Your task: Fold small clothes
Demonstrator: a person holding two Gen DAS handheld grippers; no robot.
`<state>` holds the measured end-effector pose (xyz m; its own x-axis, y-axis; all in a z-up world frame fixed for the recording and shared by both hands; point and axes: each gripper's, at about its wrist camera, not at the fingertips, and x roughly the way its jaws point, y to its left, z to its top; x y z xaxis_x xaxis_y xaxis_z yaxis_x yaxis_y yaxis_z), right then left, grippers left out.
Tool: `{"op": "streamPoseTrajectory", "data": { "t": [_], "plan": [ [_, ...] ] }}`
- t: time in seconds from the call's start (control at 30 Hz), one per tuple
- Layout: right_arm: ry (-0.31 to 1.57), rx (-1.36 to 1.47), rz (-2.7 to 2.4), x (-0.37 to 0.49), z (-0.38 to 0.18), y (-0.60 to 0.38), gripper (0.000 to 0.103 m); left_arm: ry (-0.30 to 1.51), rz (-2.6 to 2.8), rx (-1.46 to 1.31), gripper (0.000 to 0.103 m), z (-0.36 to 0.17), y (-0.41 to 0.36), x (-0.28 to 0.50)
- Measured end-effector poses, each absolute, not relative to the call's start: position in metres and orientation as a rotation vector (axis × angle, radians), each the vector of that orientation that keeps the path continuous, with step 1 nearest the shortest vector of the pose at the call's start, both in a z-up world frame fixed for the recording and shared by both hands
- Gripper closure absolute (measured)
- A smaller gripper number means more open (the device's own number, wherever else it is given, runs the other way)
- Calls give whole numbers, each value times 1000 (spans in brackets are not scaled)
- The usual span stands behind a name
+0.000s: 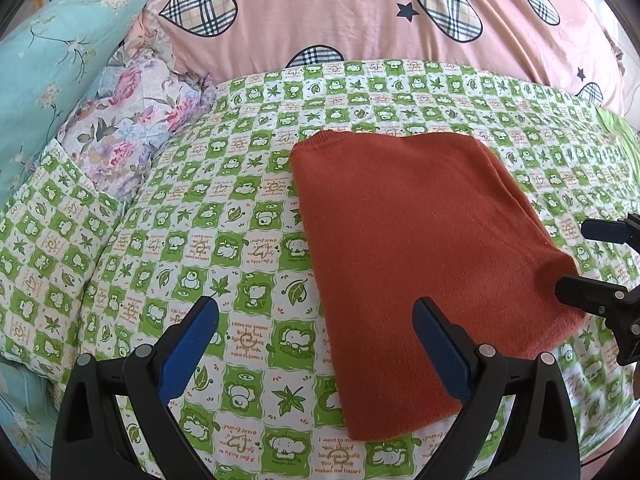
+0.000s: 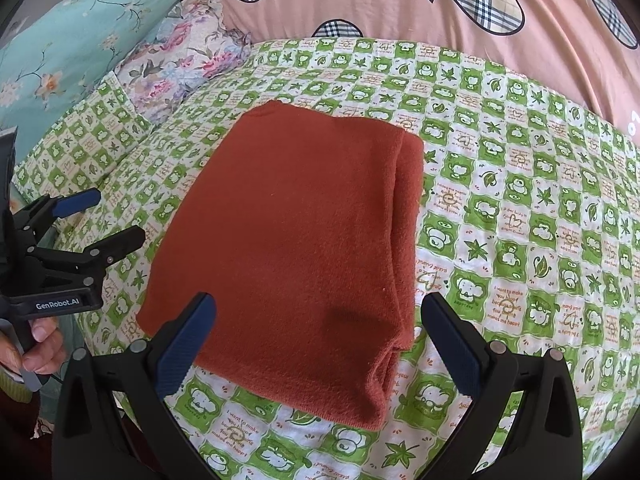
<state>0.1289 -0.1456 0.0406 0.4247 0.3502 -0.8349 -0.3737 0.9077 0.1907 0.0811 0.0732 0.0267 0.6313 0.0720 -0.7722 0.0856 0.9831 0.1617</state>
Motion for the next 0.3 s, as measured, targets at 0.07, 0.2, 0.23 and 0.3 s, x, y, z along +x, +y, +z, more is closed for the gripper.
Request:
{"op": "streamPoseTrajectory", "data": {
  "t": [0.07,0.2,0.23,0.3],
  "plan": [
    [1034,-24,449,129,42,-146,1,887,-2,192,5,27,73,82],
    [1028,-19,431,129,43,-149,1,878,9,189,5,28,72,82],
    [1026,-14,422,129,43,-150,1,876,8,186,5,29,72,81],
    [1027,-3,398,130,42,-153,1,863,13,186,5,30,71,80]
  ]
}}
